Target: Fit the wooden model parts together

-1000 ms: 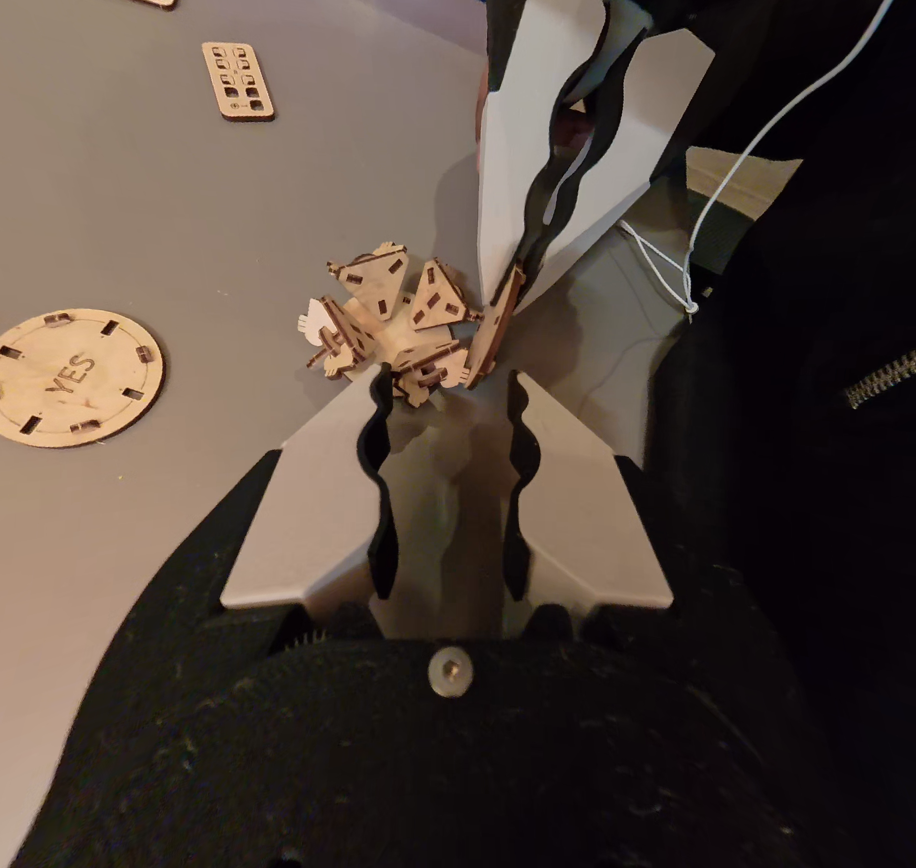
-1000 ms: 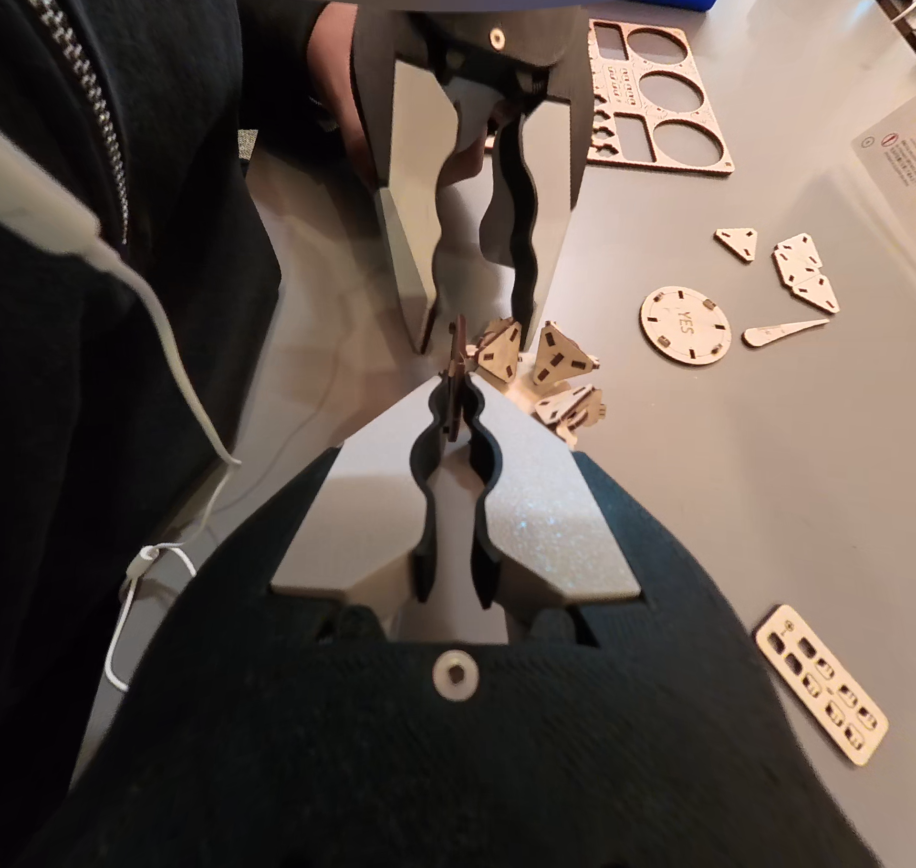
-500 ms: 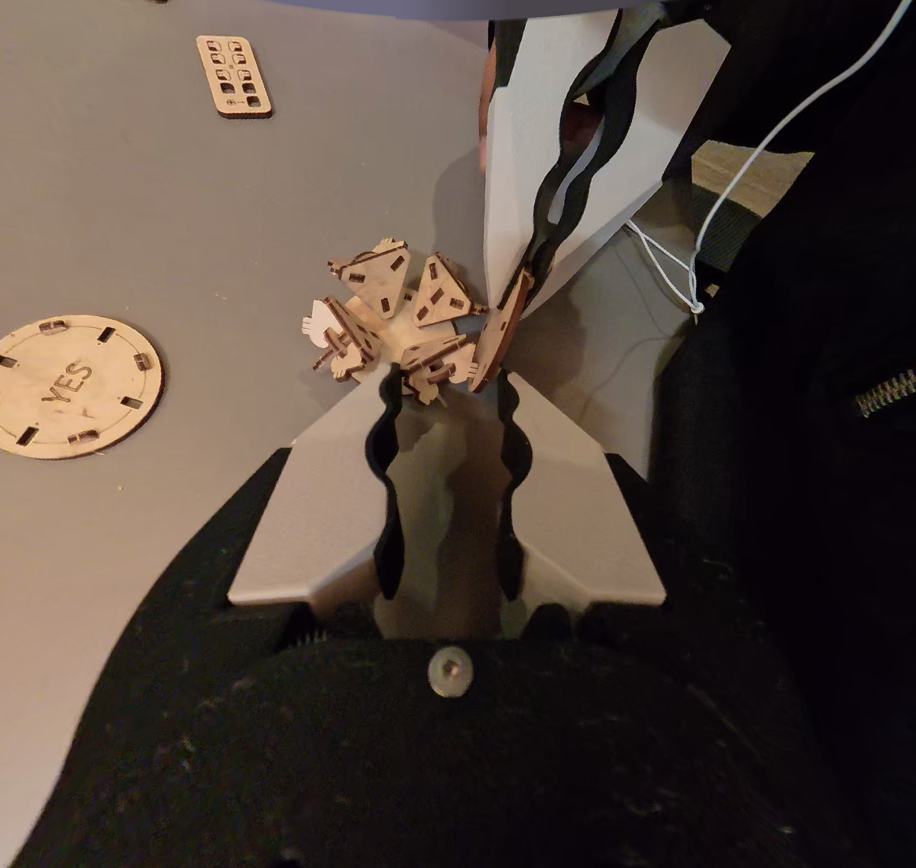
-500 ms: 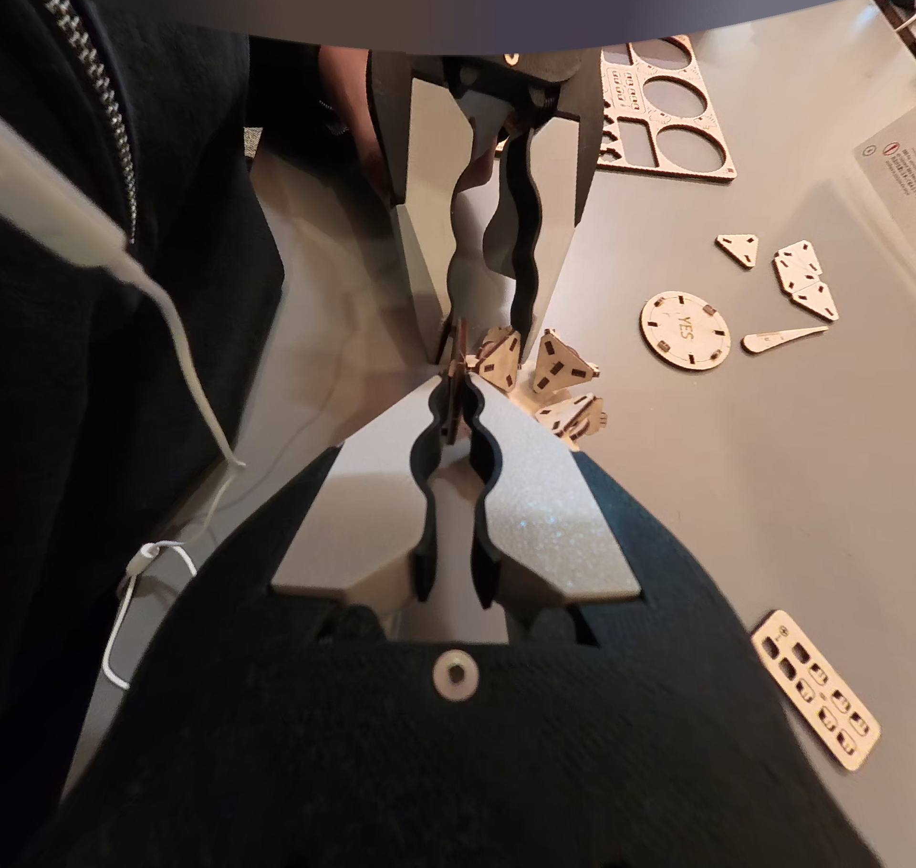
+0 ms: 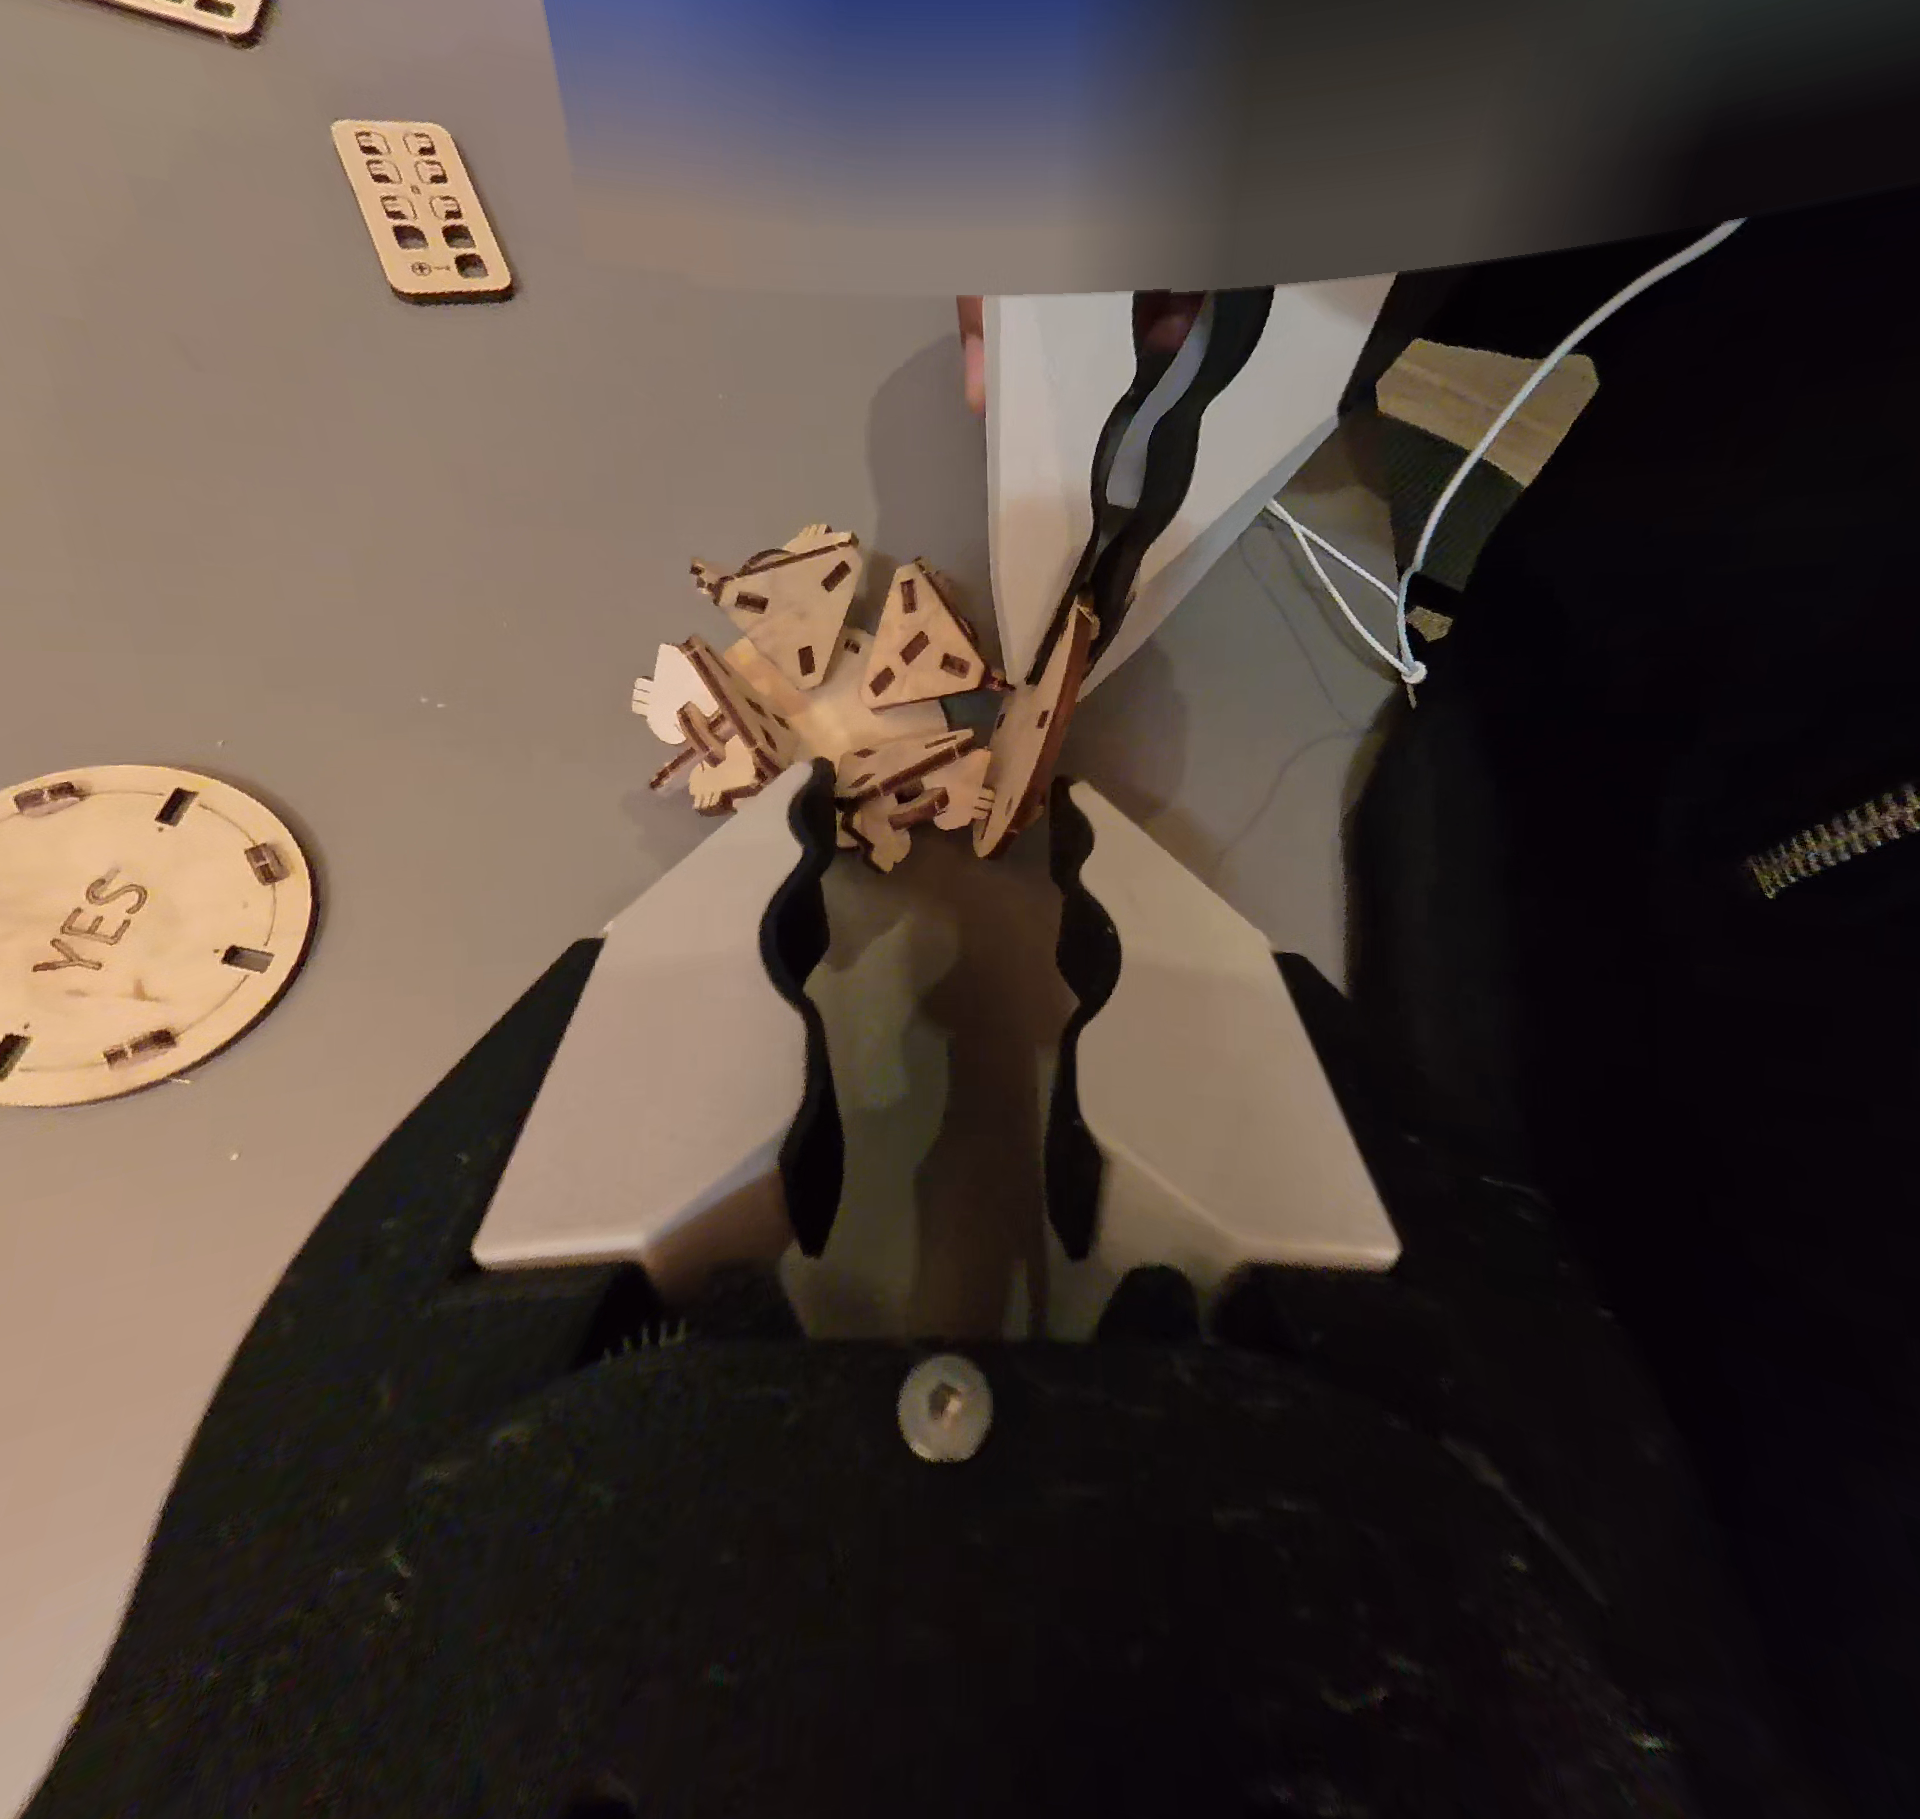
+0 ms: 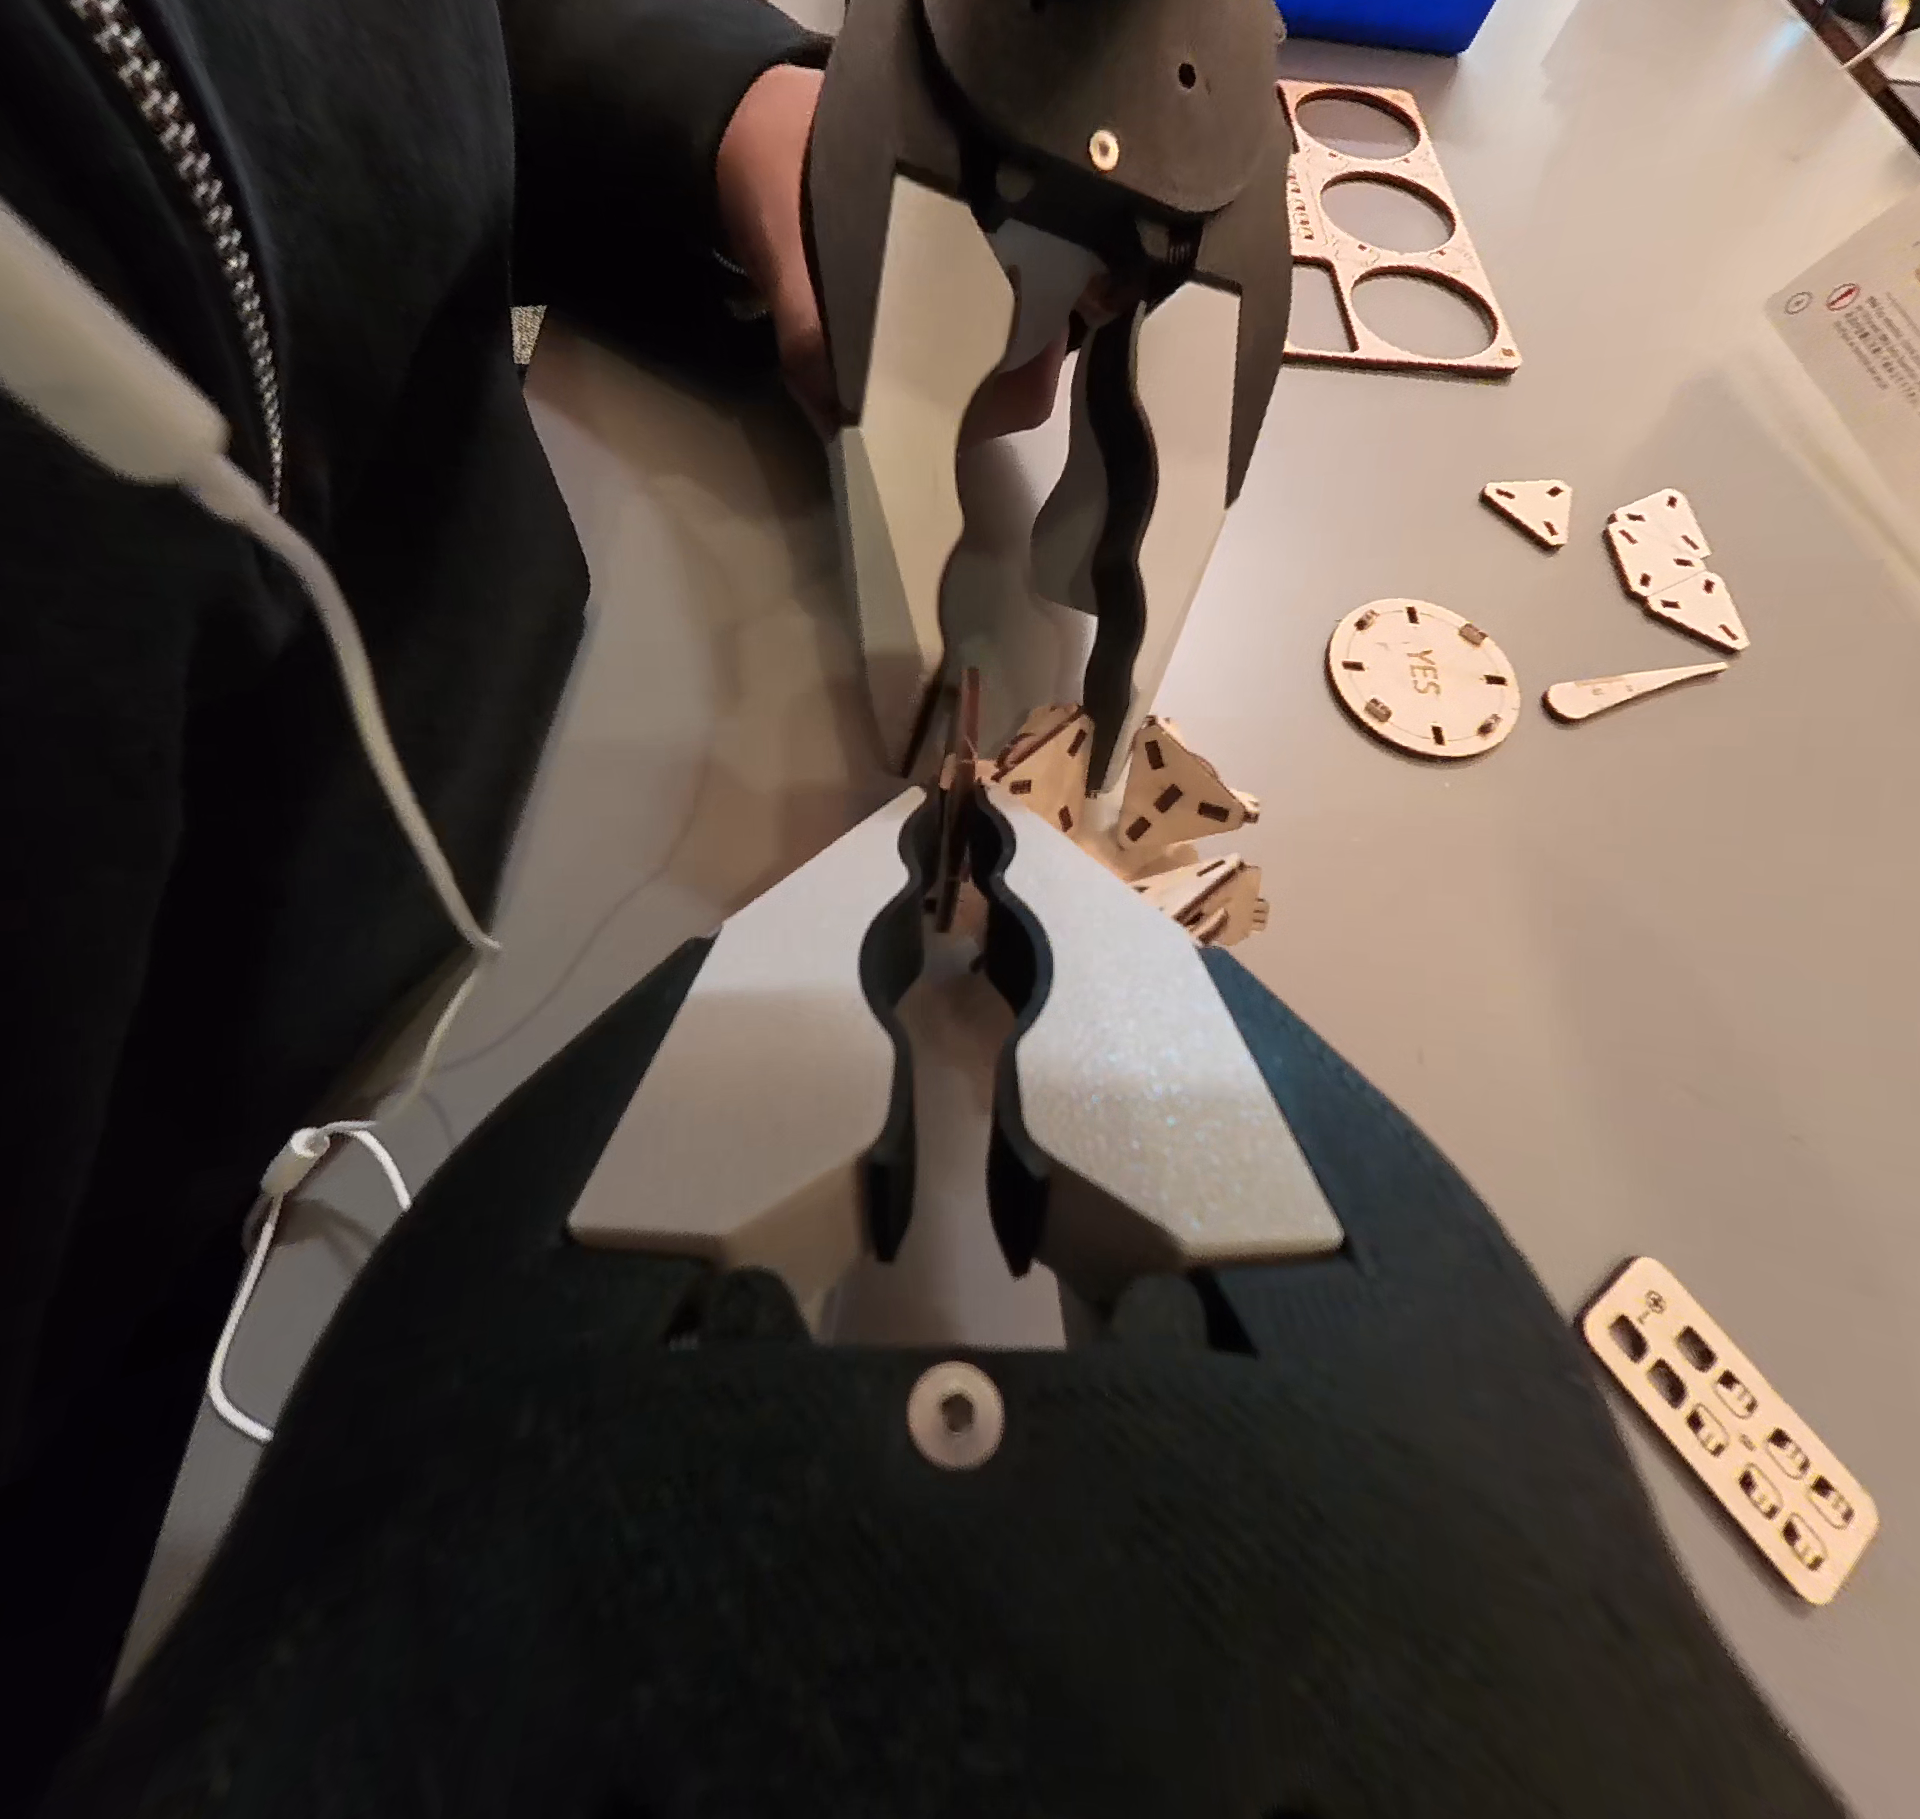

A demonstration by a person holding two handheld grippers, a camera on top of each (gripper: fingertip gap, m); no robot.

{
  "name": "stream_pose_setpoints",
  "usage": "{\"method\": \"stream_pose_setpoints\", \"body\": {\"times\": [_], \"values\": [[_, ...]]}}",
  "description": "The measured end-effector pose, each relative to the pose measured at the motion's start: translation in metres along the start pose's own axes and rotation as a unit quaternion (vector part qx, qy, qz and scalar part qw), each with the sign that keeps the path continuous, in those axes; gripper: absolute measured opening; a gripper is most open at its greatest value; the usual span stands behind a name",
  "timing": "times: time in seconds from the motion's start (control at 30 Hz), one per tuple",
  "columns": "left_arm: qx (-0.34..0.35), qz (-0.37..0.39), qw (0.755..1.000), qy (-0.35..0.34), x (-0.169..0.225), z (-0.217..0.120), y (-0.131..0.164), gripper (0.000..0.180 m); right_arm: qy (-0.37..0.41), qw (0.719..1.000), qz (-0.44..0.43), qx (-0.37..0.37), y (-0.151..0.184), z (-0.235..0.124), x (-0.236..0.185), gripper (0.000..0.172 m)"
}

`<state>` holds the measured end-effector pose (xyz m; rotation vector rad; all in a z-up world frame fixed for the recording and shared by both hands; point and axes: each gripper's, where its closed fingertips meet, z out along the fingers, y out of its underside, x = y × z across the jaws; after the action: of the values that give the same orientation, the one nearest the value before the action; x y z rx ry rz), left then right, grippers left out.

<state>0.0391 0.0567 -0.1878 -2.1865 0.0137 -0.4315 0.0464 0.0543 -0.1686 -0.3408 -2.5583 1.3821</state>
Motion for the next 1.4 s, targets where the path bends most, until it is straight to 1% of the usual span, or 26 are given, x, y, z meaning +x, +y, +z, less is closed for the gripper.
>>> {"method": "stream_pose_setpoints", "body": {"times": [0.1,0.83,1.4], "values": [[-0.002,0.002,1.000,-0.003,-0.0007,0.0005,0.0002,0.035,0.001,1.000,0.000,0.002,0.0001,-0.0006,-0.0006,0.002],[-0.010,0.005,1.000,-0.001,-0.0011,0.0028,0.0013,0.037,0.000,1.000,0.010,0.001,0.0043,-0.0072,0.0009,0.002],[-0.013,0.007,1.000,-0.009,-0.0032,0.0036,0.0010,0.032,-0.009,1.000,0.006,0.010,0.0037,-0.0084,0.0022,0.002]]}}
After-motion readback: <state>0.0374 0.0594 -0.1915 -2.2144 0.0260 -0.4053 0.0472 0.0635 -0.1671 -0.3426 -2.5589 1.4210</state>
